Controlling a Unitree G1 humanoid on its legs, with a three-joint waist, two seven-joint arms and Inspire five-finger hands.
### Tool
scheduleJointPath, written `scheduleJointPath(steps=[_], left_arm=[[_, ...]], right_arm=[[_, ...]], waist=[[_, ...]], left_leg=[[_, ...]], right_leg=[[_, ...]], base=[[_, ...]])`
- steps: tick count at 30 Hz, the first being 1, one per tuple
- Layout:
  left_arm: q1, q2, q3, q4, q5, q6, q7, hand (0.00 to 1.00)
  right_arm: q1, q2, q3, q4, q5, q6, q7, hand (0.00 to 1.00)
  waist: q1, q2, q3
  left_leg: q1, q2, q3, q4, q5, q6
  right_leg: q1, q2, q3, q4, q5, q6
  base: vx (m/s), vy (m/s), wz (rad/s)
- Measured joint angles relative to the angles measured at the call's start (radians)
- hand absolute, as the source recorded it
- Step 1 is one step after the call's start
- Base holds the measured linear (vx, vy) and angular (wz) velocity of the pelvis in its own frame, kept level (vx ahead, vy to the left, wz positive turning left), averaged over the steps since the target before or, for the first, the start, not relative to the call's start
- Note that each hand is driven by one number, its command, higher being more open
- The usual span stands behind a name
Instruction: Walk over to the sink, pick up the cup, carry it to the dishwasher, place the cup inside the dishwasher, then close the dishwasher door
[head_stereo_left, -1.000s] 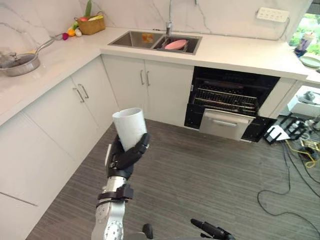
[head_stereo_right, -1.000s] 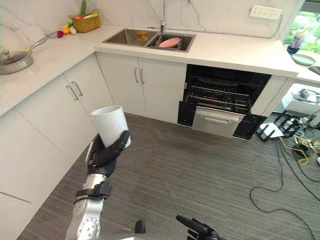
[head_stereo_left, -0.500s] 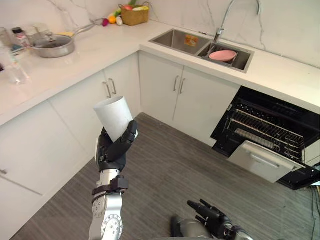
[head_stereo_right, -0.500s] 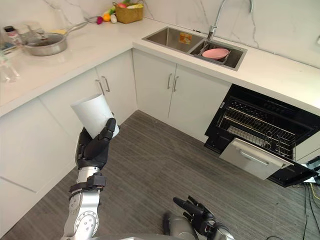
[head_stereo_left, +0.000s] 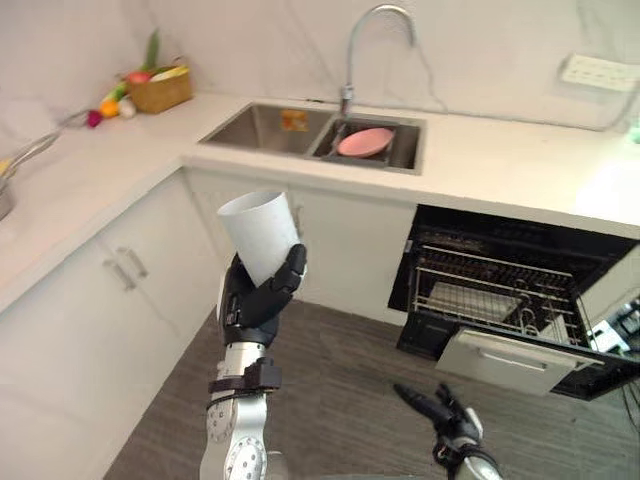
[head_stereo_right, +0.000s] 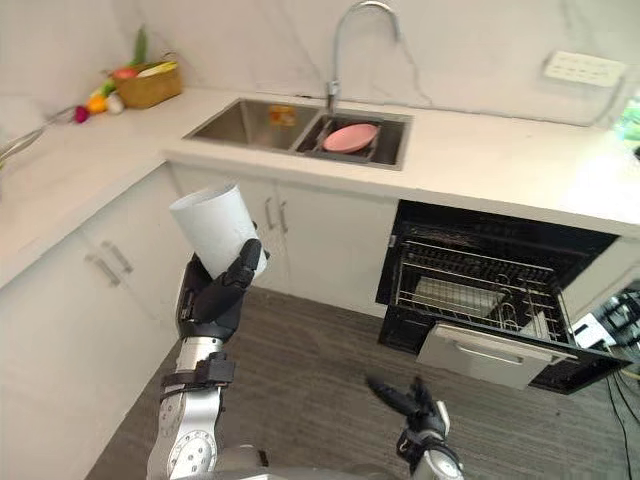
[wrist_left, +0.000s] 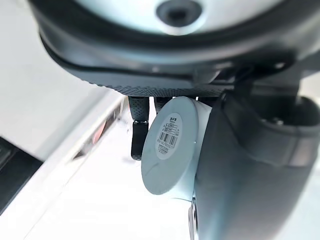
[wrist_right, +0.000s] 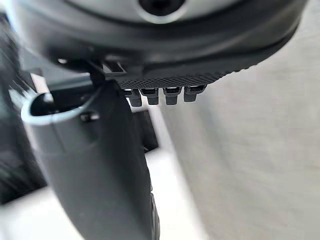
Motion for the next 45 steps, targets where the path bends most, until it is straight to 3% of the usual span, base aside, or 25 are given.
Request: scheduleJointPath(steps=[2,4,6,7,10,12,15,16,18,19,20,21,22,25,31,34,35,37,38,40,41,42,43,44,45], left_arm=[[-0.006,0.005,0.012,-0.009,-0.001,0.015,0.004,0.0],[0.023,0.028,0.009,-0.051,-0.001,0.019,0.009,0.0],[0.082,0.043,-0.01,-0.071,0.001,0.018,0.007,0.0],[0.118,0.049,-0.018,-0.072,0.0,0.018,-0.002,0.0],[0.145,0.066,-0.029,-0.072,-0.001,0.017,-0.02,0.0],[0.144,0.073,-0.032,-0.072,-0.001,0.015,-0.02,0.0],[0.139,0.077,-0.032,-0.073,0.0,0.004,-0.023,0.0],[0.141,0.08,-0.032,-0.073,0.008,-0.001,-0.015,0.0],[0.137,0.079,-0.027,-0.072,0.028,-0.005,-0.013,0.0],[0.128,0.078,-0.014,-0.073,0.039,-0.012,-0.013,0.0],[0.114,0.08,0.01,-0.071,0.041,-0.016,-0.013,0.0],[0.111,0.078,0.014,-0.068,0.039,-0.015,-0.012,0.0],[0.111,0.077,0.032,-0.068,0.038,-0.016,-0.012,0.0],[0.106,0.061,0.048,-0.057,0.038,-0.014,-0.003,0.0],[0.053,0.03,0.036,0.011,0.133,-0.014,0.095,0.0],[0.05,0.026,0.043,0.048,0.183,-0.016,0.152,0.0],[0.05,0.026,0.048,0.058,0.201,-0.016,0.168,0.0],[0.069,0.025,0.061,0.085,0.224,-0.019,0.212,0.0],[0.08,0.014,0.059,0.096,0.242,-0.021,0.224,0.0],[0.097,0.006,0.066,0.099,0.259,-0.022,0.225,0.0],[0.107,0.006,0.07,0.116,0.282,-0.024,0.226,0.0],[0.106,0.005,0.068,0.134,0.299,-0.025,0.225,0.0],[0.109,-0.005,0.061,0.139,0.329,-0.026,0.225,0.0],[0.104,-0.013,0.056,0.141,0.358,-0.034,0.225,0.0],[0.099,-0.015,0.053,0.142,0.366,-0.034,0.227,0.0]], right_arm=[[0.029,-0.015,0.001,-0.113,0.0,-0.066,0.002,1.0],[0.097,-0.023,0.016,-0.332,-0.036,-0.147,0.035,1.0],[0.157,-0.01,0.039,-0.481,-0.058,-0.188,0.046,1.0],[0.194,0.009,0.059,-0.574,-0.074,-0.196,0.047,1.0],[0.235,0.059,0.085,-0.79,-0.081,-0.214,0.067,1.0],[0.232,0.086,0.081,-0.845,-0.078,-0.235,0.095,1.0],[0.212,0.113,0.079,-0.864,-0.068,-0.27,0.148,1.0],[0.206,0.124,0.079,-0.841,-0.066,-0.273,0.177,1.0],[0.201,0.119,0.076,-0.795,-0.064,-0.275,0.203,1.0],[0.201,0.118,0.078,-0.778,-0.052,-0.275,0.22,1.0],[0.197,0.12,0.08,-0.778,-0.038,-0.279,0.234,1.0],[0.191,0.118,0.079,-0.778,-0.036,-0.28,0.241,1.0],[0.176,0.107,0.081,-0.78,-0.027,-0.283,0.253,1.0],[0.142,0.065,0.074,-0.778,0.014,-0.285,0.287,1.0],[0.106,0.032,0.07,-0.779,0.086,-0.275,0.388,1.0],[0.07,0.032,0.101,-0.778,0.131,-0.23,0.442,1.0],[0.062,0.031,0.109,-0.778,0.131,-0.225,0.454,1.0],[0.045,0.024,0.149,-0.778,0.126,-0.22,0.489,1.0],[0.035,-0.002,0.17,-0.787,0.126,-0.219,0.493,1.0],[0.027,-0.023,0.174,-0.788,0.128,-0.218,0.506,1.0],[0.024,-0.021,0.173,-0.785,0.131,-0.212,0.517,1.0],[0.017,-0.021,0.166,-0.785,0.141,-0.212,0.525,1.0],[-0.001,-0.027,0.152,-0.785,0.162,-0.213,0.529,1.0],[-0.009,-0.035,0.145,-0.777,0.162,-0.214,0.526,1.0],[-0.008,-0.031,0.148,-0.774,0.153,-0.212,0.52,1.0]], waist=[[-0.003,-0.001,-0.001],[0.0,-0.006,0.001],[-0.002,-0.008,-0.018],[-0.006,-0.035,-0.038],[-0.007,-0.071,-0.058],[-0.01,-0.081,-0.064],[-0.025,-0.097,-0.072],[-0.027,-0.095,-0.069],[-0.041,-0.084,-0.072],[-0.053,-0.088,-0.078],[-0.056,-0.096,-0.077],[-0.056,-0.099,-0.081],[-0.052,-0.088,-0.081],[-0.055,-0.056,-0.07],[-0.065,-0.047,-0.068],[-0.056,-0.044,-0.058],[-0.052,-0.044,-0.051],[-0.037,-0.038,-0.033],[-0.025,-0.009,-0.006],[-0.026,0.014,0.009],[-0.022,-0.002,0.018],[-0.02,-0.006,0.016],[-0.028,0.007,0.005],[-0.028,0.02,-0.001],[-0.028,0.022,-0.003]], left_leg=[[0.01,-0.074,-0.067,-0.308,0.012,-0.019],[0.03,-0.125,-0.195,-0.567,0.104,-0.055],[0.078,-0.14,-0.185,-0.533,0.203,-0.064],[0.072,-0.144,-0.138,-0.463,0.145,-0.049],[0.08,-0.149,-0.064,-0.397,0.083,-0.016],[0.113,-0.152,-0.024,-0.417,0.071,-0.007],[0.225,-0.161,0.073,-0.521,0.043,-0.011],[0.295,-0.158,0.142,-0.574,0.04,-0.006],[0.346,-0.146,0.196,-0.605,0.038,-0.006],[0.353,-0.134,0.226,-0.607,0.036,-0.009],[0.356,-0.127,0.236,-0.597,0.033,-0.011],[0.356,-0.124,0.234,-0.596,0.033,-0.012],[0.357,-0.104,0.23,-0.605,0.03,-0.017],[0.366,-0.061,0.227,-0.612,0.027,-0.024],[0.413,-0.083,0.197,-0.693,0.032,-0.034],[0.423,-0.093,0.2,-0.697,0.035,-0.045],[0.417,-0.091,0.197,-0.664,0.03,-0.052],[0.314,-0.049,0.19,-0.394,-0.002,-0.072],[0.23,0.02,0.168,-0.163,-0.001,-0.071],[0.179,0.059,0.139,-0.038,0.018,-0.068],[0.15,0.045,0.135,-0.038,0.005,-0.048],[0.15,-0.002,0.131,-0.169,-0.041,-0.031],[0.159,-0.052,0.124,-0.41,-0.012,-0.032],[0.176,-0.071,0.133,-0.521,0.101,-0.021],[0.193,-0.087,0.138,-0.547,0.114,-0.018]], right_leg=[[0.009,-0.025,0.094,0.005,-0.009,0.006],[0.014,-0.048,0.215,0.061,-0.098,0.048],[0.026,-0.055,0.28,0.136,-0.178,0.075],[0.024,-0.082,0.278,0.157,-0.205,0.101],[0.003,-0.123,0.291,0.186,-0.211,0.144],[-0.009,-0.14,0.274,0.211,-0.197,0.167],[-0.118,-0.176,0.102,0.426,-0.181,0.205],[-0.205,-0.226,-0.035,0.585,-0.134,0.269],[-0.248,-0.286,-0.172,0.606,-0.165,0.207],[-0.27,-0.32,-0.276,0.519,-0.161,0.186],[-0.268,-0.318,-0.343,0.37,-0.106,0.184],[-0.246,-0.304,-0.358,0.317,-0.102,0.185],[-0.188,-0.265,-0.353,0.163,-0.079,0.192],[-0.13,-0.192,-0.31,-0.015,0.023,0.176],[-0.114,-0.189,-0.285,-0.058,0.052,0.188],[-0.084,-0.193,-0.279,-0.119,0.082,0.202],[-0.076,-0.198,-0.278,-0.123,0.084,0.203],[-0.055,-0.21,-0.276,-0.125,0.071,0.198],[-0.029,-0.19,-0.279,-0.129,0.06,0.192],[-0.002,-0.173,-0.275,-0.139,0.06,0.186],[0.008,-0.195,-0.269,-0.14,0.061,0.185],[-0.001,-0.226,-0.27,-0.134,0.059,0.19],[-0.039,-0.255,-0.266,-0.115,0.052,0.208],[-0.053,-0.267,-0.263,-0.107,0.047,0.229],[-0.048,-0.276,-0.262,-0.111,0.051,0.236]], base=[[0.35,0.278,-1.42],[0.39,0.364,-1.75],[0.48,0.434,-1.48],[0.43,0.364,-1.17],[0.31,0.263,-0.84],[0.22,0.171,-0.8],[0.14,0.127,-1.03],[0.06,0.106,-1.26],[0.06,0.092,-1.04],[0.13,0.051,-0.87],[0.15,0.019,-0.83],[0.17,-0.057,-0.96],[0.11,-0.061,-0.82],[0.08,-0.063,-0.76],[0.02,0.015,-0.2],[-0.04,0.057,0.0],[-0.06,0.036,-0.07],[-0.09,0.003,-0.09],[-0.08,0.015,-0.06],[-0.01,0.057,0.0],[0.05,0.104,0.0],[0.05,0.144,-0.07],[0.03,0.136,-0.09],[0.08,0.141,-0.11],[0.11,0.115,-0.04]])
